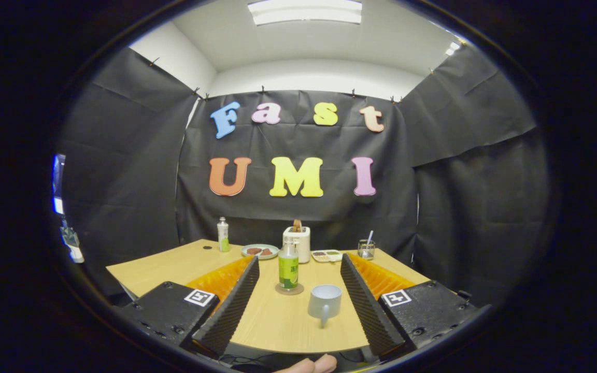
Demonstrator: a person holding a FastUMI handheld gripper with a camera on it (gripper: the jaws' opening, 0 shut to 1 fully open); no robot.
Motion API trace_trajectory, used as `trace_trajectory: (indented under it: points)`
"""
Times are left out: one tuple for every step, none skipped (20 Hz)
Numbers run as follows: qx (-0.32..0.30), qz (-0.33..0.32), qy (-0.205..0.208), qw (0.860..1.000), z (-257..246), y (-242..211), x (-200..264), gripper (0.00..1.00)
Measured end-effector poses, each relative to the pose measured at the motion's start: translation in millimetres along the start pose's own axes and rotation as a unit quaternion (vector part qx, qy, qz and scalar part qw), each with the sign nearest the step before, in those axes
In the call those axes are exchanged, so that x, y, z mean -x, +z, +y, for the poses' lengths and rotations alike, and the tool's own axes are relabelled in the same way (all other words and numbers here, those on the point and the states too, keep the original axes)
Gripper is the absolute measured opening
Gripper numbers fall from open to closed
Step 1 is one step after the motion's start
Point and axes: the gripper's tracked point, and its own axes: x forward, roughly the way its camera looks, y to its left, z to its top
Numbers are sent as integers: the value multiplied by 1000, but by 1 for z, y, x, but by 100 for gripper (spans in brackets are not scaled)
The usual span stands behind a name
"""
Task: Take the bottle from table, then pour the juice into the cup, finally place the bottle on the coaster
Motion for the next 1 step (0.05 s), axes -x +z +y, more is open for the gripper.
trace_trajectory:
  points:
    - [-1,1,1,1000,0,-1,0,100]
